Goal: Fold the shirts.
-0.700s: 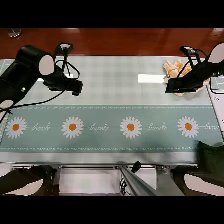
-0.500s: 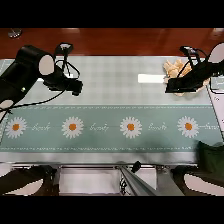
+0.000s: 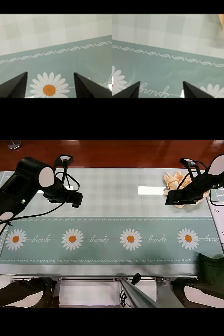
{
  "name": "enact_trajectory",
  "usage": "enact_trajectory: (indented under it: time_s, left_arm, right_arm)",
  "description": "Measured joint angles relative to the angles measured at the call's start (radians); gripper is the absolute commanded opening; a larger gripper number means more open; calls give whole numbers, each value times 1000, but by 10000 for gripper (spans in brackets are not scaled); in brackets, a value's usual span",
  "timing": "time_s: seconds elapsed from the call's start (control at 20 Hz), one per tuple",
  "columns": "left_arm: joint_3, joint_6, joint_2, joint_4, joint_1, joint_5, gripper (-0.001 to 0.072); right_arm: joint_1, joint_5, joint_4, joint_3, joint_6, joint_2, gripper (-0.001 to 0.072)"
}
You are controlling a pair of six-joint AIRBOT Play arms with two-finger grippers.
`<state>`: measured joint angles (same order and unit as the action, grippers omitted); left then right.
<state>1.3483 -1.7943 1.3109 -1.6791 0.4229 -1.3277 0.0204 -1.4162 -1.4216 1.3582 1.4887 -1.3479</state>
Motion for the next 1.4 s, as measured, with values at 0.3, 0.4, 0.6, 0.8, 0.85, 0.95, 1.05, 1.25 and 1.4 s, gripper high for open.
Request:
enact_trajectory:
  time_s: [0.3,0.4,0.6,0.8,0.85,0.95,1.05,1.25,1.4]
  left_arm:
    - [0,0,0,0,0,0,705]
    - [0,0,0,12,0,0,705]
    - [0,-1,7,32,0,26,705]
    - [-1,0,24,36,0,117,705]
    - [-1,2,28,31,-1,138,705]
    - [-1,3,37,14,-6,177,705]
    - [-1,5,46,-15,-17,200,705]
    - [0,6,49,-54,-60,201,705]
    - [0,6,50,-65,-85,160,705]
  right_arm:
    - [0,0,0,0,0,0,615]
    - [0,0,0,0,0,0,615]
    - [0,5,2,0,5,0,597]
    - [0,-70,5,0,-2,0,597]
    - [0,-91,5,0,-23,0,598]
    - [0,-106,-1,0,-83,0,590]
    - [0,-54,-61,0,-123,0,347]
    - [-29,222,-327,0,-36,0,215]
    - [-105,418,-468,0,130,0,216]
